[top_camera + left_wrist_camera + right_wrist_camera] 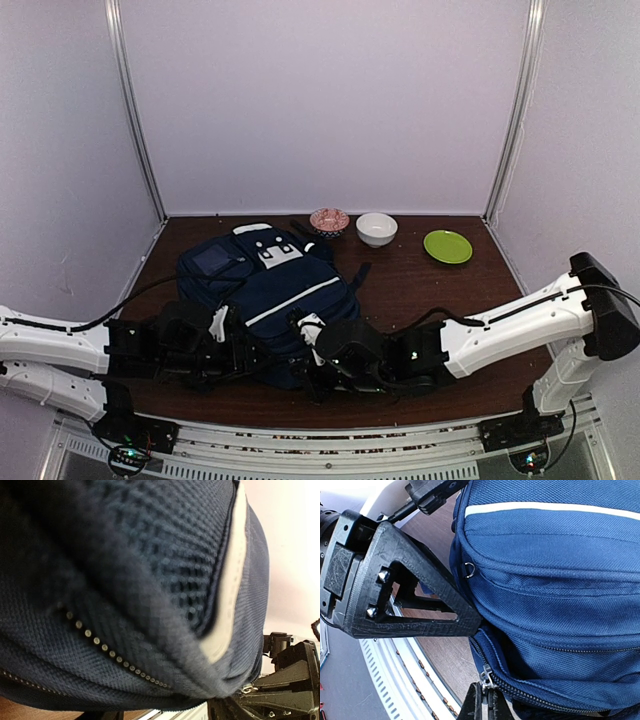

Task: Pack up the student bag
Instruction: Zip the student bag at the center of the board.

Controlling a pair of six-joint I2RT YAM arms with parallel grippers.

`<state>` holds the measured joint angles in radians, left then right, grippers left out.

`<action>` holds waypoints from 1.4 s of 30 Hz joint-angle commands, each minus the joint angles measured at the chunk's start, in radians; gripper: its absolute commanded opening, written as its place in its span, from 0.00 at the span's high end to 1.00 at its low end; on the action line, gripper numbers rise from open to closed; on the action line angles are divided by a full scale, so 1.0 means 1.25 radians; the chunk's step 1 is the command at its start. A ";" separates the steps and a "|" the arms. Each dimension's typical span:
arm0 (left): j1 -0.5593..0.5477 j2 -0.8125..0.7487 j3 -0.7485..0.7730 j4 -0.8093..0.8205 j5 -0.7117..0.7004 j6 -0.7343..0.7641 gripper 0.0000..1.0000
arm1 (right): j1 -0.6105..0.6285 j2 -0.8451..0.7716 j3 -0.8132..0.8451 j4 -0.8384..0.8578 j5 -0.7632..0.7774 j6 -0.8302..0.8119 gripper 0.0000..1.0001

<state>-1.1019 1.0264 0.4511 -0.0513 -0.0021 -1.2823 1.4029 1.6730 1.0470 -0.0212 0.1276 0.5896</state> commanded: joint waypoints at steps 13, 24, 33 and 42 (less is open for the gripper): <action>-0.003 -0.021 -0.002 0.039 -0.059 -0.074 0.02 | 0.026 -0.010 0.011 0.067 -0.001 -0.017 1.00; -0.005 -0.080 -0.062 0.086 -0.061 -0.203 0.02 | 0.027 0.011 0.019 0.089 0.016 -0.012 1.00; -0.006 0.011 -0.058 0.161 -0.065 -0.252 0.10 | 0.033 0.032 0.052 0.072 0.020 -0.029 1.00; -0.006 0.043 -0.076 0.217 -0.065 -0.259 0.76 | 0.039 0.024 0.047 0.055 0.034 -0.036 1.00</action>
<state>-1.1130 1.0786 0.3748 0.1337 -0.0643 -1.6001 1.4311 1.7153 1.0634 -0.0109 0.1543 0.5674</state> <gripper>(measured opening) 0.422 0.020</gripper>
